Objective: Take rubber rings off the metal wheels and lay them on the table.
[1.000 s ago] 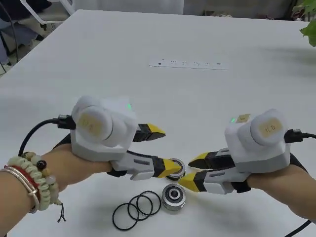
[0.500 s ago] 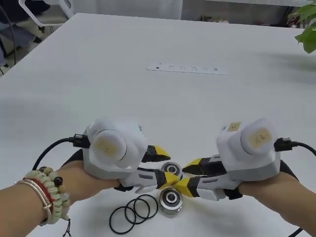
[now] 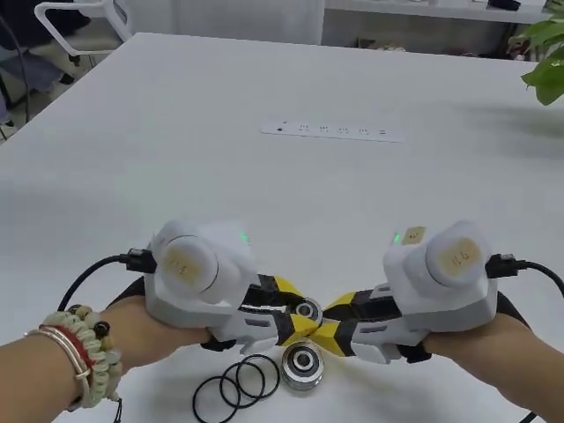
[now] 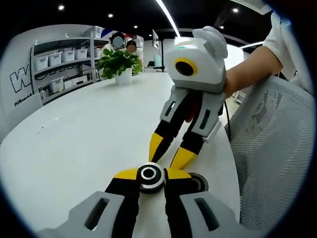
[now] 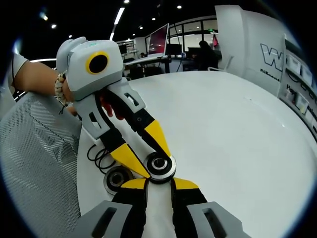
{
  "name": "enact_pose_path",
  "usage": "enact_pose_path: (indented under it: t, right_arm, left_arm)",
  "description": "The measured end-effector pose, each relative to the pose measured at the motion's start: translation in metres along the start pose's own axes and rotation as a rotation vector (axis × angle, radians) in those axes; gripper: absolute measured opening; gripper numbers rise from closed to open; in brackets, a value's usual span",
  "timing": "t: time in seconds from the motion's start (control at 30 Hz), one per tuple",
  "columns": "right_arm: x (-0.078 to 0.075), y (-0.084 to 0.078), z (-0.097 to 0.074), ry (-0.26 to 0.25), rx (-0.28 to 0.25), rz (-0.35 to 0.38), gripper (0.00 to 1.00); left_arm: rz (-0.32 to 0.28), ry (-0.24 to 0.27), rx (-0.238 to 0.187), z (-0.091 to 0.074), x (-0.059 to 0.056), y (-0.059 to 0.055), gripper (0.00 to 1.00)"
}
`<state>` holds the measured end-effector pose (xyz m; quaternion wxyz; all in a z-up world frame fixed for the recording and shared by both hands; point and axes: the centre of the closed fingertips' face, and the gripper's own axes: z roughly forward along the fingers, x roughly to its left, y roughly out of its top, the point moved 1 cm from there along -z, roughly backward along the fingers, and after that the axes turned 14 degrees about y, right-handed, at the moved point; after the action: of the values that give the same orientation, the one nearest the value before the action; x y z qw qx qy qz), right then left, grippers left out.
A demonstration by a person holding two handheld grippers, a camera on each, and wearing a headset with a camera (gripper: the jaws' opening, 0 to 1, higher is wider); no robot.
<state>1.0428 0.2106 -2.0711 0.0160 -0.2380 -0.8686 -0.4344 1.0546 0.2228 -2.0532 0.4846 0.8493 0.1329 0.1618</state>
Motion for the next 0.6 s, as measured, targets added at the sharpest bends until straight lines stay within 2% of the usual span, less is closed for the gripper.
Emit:
enact_pose_path:
  t: [0.2,0.3,0.43,0.5,0.6]
  right_arm:
    - [-0.0002,-0.0001,-0.0002,0.001,0.004,-0.01,0.15]
    - [-0.0001,-0.0009,-0.0007,0.004,0.006,-0.008,0.14]
    - [-0.0002,-0.0012,-0.001,0.006,0.007,-0.006,0.14]
    - [-0.0002,-0.0015,-0.001,0.008,0.005,0.001,0.14]
    - [-0.001,0.0006,-0.0009,0.008,-0.018,0.018,0.21]
  left_arm:
    - [-0.03,-0.003,-0.002,-0.0002,0.0015,0.0004,0.13]
    - [-0.037,0.007,-0.002,0.0001,0.0036,0.0,0.09]
    - [-0.004,0.009,-0.006,0.0001,0.0027,-0.0007,0.08]
    - [-0.008,0.009,-0.006,0.0002,0.003,-0.0008,0.08]
    - [0.0,0.008,-0.009,-0.0001,0.0028,-0.0006,0.08]
